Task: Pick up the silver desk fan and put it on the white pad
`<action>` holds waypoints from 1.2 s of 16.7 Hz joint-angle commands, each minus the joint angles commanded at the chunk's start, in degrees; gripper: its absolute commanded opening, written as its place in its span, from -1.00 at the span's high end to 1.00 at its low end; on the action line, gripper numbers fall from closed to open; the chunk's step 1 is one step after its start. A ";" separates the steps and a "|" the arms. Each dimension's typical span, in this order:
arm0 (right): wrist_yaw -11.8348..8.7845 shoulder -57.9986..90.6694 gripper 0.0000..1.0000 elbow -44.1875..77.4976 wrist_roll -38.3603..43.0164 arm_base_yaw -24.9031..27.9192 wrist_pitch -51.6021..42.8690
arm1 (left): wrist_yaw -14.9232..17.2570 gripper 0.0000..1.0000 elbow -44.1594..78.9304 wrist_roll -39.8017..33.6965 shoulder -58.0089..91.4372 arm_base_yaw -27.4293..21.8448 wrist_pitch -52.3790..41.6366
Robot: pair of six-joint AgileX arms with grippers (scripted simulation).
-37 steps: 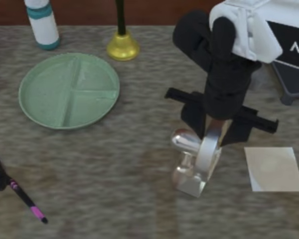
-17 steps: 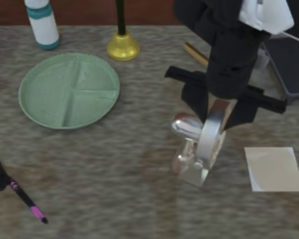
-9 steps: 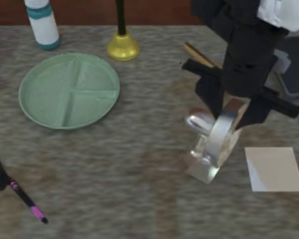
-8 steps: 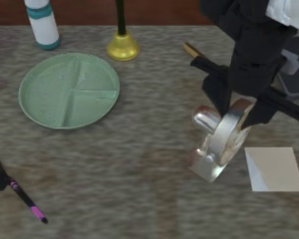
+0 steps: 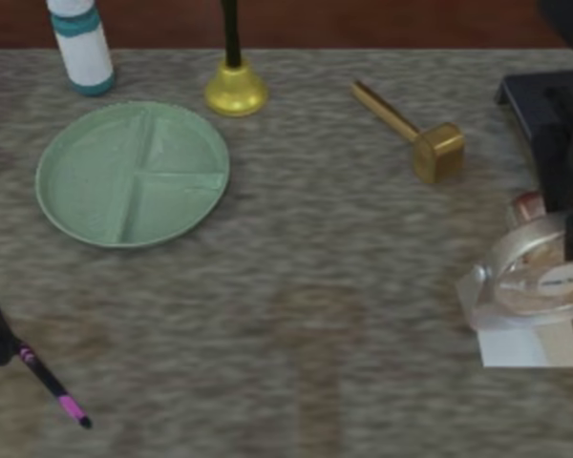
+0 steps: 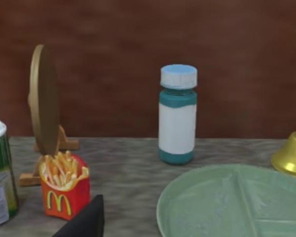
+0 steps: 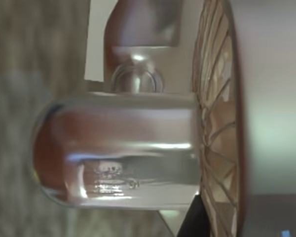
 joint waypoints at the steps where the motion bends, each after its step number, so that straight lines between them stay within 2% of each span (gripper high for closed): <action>1: -0.02 -1.25 1.00 -1.25 2.10 -1.08 0.24 | 0.00 -1.00 0.00 0.00 0.00 0.00 0.00; 3: -0.06 -2.88 1.00 -2.81 4.54 -2.46 0.59 | 0.00 -1.00 0.00 0.00 0.00 0.00 0.00; 8: -0.06 -2.85 1.00 -3.04 4.77 -2.34 0.81 | 0.00 -1.00 0.00 0.00 0.00 0.00 0.00; 14: -0.07 -2.14 1.00 -9.59 4.67 -2.80 8.20 | 0.00 -1.00 0.00 0.00 0.00 0.00 0.00; 18: -0.07 -2.10 1.00 -9.81 4.67 -2.80 8.43 | 0.00 -1.00 0.00 0.00 0.00 0.00 0.00; 20: -0.07 -2.10 0.70 -9.81 4.67 -2.80 8.43 | 0.00 -1.00 0.00 0.00 0.00 0.00 0.00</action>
